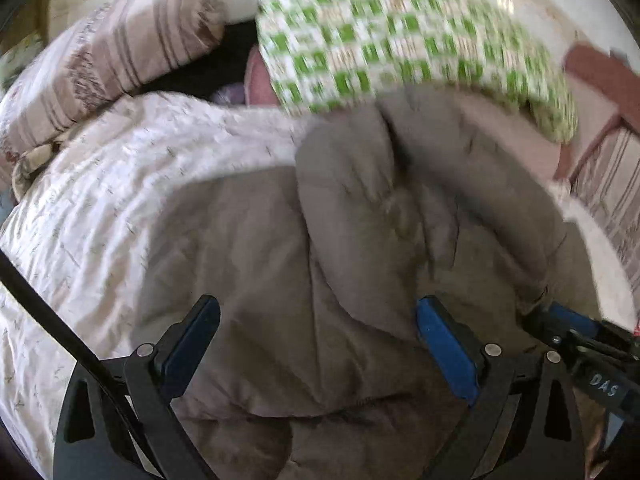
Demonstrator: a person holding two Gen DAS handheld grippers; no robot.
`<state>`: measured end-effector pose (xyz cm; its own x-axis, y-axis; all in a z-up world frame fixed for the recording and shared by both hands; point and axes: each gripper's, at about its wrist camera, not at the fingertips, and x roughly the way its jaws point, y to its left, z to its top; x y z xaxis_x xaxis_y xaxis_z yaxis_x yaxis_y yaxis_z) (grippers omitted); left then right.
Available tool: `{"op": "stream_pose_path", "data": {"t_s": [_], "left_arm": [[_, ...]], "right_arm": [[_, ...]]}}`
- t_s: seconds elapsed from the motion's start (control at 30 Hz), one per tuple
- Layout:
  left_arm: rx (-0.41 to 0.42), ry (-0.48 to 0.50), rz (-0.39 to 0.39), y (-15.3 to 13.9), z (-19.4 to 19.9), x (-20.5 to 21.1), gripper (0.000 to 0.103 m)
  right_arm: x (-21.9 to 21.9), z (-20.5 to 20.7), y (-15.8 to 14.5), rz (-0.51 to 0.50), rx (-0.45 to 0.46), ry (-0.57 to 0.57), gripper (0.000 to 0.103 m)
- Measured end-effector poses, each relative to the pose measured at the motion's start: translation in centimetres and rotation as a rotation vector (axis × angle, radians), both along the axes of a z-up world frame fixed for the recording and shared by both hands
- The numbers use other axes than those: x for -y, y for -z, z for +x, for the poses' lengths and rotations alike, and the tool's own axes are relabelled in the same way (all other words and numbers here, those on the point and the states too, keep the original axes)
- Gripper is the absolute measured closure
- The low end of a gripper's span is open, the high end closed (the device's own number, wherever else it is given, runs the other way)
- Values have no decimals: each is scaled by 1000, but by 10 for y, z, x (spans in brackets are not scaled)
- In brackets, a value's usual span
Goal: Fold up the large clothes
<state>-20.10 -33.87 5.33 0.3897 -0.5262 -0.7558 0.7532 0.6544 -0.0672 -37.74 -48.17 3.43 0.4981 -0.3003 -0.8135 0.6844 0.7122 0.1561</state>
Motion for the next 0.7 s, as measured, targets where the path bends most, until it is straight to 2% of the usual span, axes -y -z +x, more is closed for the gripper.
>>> {"op": "stream_pose_path", "data": {"t_s": [0.03, 0.1, 0.23, 0.37, 0.57, 0.63, 0.7], "left_arm": [[-5, -1, 27, 5, -1, 3, 4], [-1, 1, 22, 3, -5, 1, 4], [24, -3, -39, -25, -16, -17, 4], [92, -26, -120, -60, -41, -54, 4], [223, 19, -190, -102, -106, -123, 4], [249, 21, -188, -99, -129, -149, 4], [217, 17, -178, -86, -147, -174, 4]], "right_arm": [[-1, -1, 0, -2, 1, 1, 50], [-6, -9, -9, 4, 28, -5, 50], [-26, -56, -41, 7, 127, 5, 50], [-64, -108, -57, -3, 141, -8, 47], [-127, -181, -57, -27, 116, -25, 42], [-144, -200, -51, -27, 112, -26, 40], [-161, -219, -42, -31, 103, -20, 39]]}}
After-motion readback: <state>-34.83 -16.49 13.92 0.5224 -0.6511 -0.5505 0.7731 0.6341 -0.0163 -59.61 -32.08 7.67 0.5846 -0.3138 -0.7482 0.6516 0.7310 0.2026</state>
